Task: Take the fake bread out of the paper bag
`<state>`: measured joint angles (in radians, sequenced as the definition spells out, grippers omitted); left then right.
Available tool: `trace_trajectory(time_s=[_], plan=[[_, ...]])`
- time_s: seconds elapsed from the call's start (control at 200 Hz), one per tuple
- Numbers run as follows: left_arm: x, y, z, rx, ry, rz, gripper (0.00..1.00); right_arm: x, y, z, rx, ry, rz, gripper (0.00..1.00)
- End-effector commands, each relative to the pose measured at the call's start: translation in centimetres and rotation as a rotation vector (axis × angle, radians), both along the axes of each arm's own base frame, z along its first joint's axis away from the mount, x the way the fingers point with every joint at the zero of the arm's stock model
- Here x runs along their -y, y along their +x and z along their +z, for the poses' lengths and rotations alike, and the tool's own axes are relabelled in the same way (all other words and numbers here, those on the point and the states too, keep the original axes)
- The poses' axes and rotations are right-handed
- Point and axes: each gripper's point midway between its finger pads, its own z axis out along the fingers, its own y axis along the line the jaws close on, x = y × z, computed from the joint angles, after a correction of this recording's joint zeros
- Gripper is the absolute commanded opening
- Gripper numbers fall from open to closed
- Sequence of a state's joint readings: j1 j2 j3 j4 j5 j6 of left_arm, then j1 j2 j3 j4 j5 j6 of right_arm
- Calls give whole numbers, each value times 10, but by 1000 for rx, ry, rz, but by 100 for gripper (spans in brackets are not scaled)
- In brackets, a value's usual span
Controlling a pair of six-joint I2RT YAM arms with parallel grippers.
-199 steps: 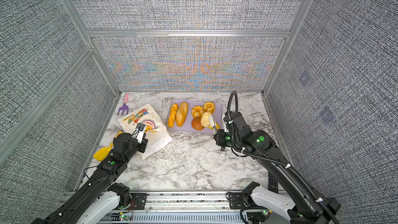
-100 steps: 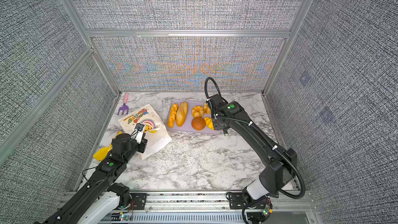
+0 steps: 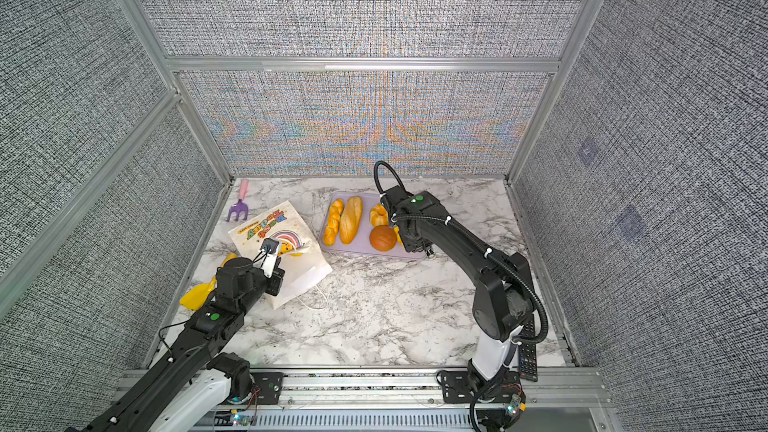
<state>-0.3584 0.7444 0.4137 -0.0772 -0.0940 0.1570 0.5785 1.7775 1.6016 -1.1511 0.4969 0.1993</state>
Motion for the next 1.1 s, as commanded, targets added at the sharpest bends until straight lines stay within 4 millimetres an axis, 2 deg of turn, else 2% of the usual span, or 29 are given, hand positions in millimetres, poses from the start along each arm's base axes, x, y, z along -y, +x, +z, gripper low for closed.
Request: trace_trajectory(time_s=[0.0,0.19,0.365,0.525,0.735,0.865,0.99,1.096], plan=[[3,0,1,4,-9,-13,0,-3,0,-2,-7,-4,18,0],[3,1,0,1,-9,-11,0,-42,-10,-14,-54,224,42,0],[3,0,0,3,-11,-15,0,-55,-14,-19,-66,251,41,0],[4,0,1,4,-11,-17,0,-42,-11,-19,-68,138,35,0],[3,1,1,7,-10,-16,0,-13,-5,1,-26,-46,14,0],[4,1,1,4,-9,-17,0,-6,-1,12,1,-95,9,0],[4,1,1,1,-10,-20,0,-12,1,2,-25,-91,25,0],[4,0,-1,-3,-8,-19,0,-19,1,-13,-68,-70,33,14]])
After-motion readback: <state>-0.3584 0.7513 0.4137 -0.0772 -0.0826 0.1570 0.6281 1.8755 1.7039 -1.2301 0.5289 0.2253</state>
